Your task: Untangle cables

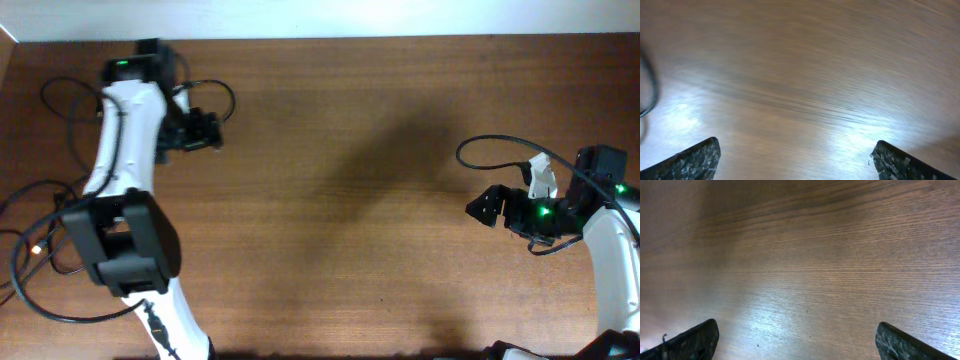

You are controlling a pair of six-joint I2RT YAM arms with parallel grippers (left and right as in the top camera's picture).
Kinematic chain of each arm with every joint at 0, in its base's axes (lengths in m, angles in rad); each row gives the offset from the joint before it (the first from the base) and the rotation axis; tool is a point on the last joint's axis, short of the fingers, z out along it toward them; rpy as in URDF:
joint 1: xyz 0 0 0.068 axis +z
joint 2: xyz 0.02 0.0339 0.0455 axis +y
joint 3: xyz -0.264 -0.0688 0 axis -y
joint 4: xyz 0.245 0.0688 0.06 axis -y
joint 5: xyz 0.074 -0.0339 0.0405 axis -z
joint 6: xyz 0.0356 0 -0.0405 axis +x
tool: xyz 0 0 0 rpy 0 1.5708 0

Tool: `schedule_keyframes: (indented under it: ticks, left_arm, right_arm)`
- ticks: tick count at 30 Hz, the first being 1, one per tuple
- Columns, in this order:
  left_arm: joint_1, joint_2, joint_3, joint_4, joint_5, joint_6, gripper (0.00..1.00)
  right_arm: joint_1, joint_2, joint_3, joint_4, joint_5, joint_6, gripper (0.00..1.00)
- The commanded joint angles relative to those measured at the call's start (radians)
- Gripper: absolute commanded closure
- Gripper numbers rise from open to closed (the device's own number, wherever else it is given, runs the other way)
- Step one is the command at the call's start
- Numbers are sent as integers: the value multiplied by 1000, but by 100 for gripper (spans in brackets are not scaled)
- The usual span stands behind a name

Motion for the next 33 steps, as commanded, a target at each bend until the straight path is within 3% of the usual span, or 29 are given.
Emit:
schedule_keyframes:
  ticks: [1,11,33]
  left_arm:
    - [-115,-35,18,3,5,26,1]
    - [-303,-35,18,3,5,26,1]
    - [-325,-35,18,3,5,26,2]
  right_arm:
    - [-6,-15,20,5,4,-10,1]
    - [-6,-15,20,7,5,-10,1]
    - [-6,-15,20,7,5,-10,1]
